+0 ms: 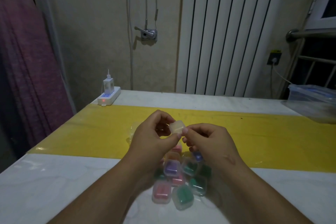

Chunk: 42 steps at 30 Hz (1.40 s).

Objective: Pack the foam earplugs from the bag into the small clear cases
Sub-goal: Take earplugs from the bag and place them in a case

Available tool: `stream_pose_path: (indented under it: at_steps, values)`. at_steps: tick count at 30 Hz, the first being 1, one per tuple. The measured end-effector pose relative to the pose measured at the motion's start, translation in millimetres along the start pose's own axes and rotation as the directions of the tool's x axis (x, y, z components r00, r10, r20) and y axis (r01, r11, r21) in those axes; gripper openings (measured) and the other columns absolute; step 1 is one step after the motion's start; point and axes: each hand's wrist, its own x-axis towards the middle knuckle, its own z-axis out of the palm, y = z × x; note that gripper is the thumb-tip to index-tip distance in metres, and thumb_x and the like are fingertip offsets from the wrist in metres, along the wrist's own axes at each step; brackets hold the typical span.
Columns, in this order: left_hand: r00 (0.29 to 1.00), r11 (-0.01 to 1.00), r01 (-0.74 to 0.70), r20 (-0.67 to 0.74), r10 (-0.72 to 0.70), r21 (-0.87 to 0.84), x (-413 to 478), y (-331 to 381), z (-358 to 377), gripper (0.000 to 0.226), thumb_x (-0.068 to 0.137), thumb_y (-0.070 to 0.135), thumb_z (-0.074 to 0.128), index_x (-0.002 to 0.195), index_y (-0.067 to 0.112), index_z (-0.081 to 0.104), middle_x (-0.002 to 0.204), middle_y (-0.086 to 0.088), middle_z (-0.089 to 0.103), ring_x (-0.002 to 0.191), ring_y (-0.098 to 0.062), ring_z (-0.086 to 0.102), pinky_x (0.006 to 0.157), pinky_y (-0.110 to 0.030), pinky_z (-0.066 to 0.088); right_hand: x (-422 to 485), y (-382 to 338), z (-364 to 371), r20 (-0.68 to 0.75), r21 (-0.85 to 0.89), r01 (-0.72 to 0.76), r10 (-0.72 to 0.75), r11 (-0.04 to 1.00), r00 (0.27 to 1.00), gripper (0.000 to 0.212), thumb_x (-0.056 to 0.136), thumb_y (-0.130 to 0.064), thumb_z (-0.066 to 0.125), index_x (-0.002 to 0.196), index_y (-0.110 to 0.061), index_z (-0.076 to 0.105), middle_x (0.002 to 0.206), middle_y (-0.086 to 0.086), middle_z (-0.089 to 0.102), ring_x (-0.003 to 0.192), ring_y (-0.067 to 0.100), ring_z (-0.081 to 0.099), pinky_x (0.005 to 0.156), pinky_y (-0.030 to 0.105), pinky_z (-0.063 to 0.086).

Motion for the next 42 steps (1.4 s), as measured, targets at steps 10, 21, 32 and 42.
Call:
stream_pose_path:
  at_steps: [10,21,32,42]
  values:
    - [0.996,0.995,-0.03,-0.079,0.037,0.093,2,0,2,0.013,0.088,0.02,0.068,0.098,0.028,0.066,0.075,0.0,0.067,0.072,-0.014,0.065,0.061,-0.025,0.056,3,9,5,-0.043,-0.012,-0.033,0.032,0.999,0.999,0.013,0.082,-0.017,0.072,0.071,-0.023,0.076,0.064,0.0,0.071,0.052,0.01,0.054,0.057,0.032,0.047]
    - [0.975,0.967,0.217,0.078,-0.208,-0.132,-4,2,7,0.047,0.091,-0.011,0.046,0.093,0.028,0.073,0.101,-0.004,0.066,0.079,-0.028,0.068,0.072,-0.043,0.062,8,9,-3,-0.064,0.067,-0.021,0.025,0.998,0.998,0.009,0.085,-0.014,0.07,0.08,-0.018,0.077,0.07,0.002,0.073,0.06,0.009,0.064,0.059,0.029,0.056]
    - [0.992,0.987,0.125,-0.005,-0.125,0.101,-1,5,5,0.039,0.08,-0.004,0.072,0.101,0.028,0.067,0.097,0.006,0.065,0.073,-0.006,0.059,0.051,-0.008,0.045,5,0,-8,-0.128,0.114,0.185,-0.17,0.976,0.977,0.01,0.085,-0.007,0.072,0.084,-0.016,0.067,0.075,-0.001,0.075,0.065,0.006,0.067,0.059,0.019,0.053]
    - [0.994,0.991,0.112,0.008,-0.113,0.077,2,2,7,0.039,0.073,-0.003,0.078,0.095,0.028,0.069,0.095,0.007,0.07,0.077,0.003,0.066,0.058,-0.009,0.05,1,8,1,-0.069,-0.307,0.265,-0.299,0.914,0.952,0.022,0.084,-0.024,0.073,0.073,-0.041,0.065,0.077,-0.025,0.067,0.062,0.004,0.052,0.057,0.021,0.042]
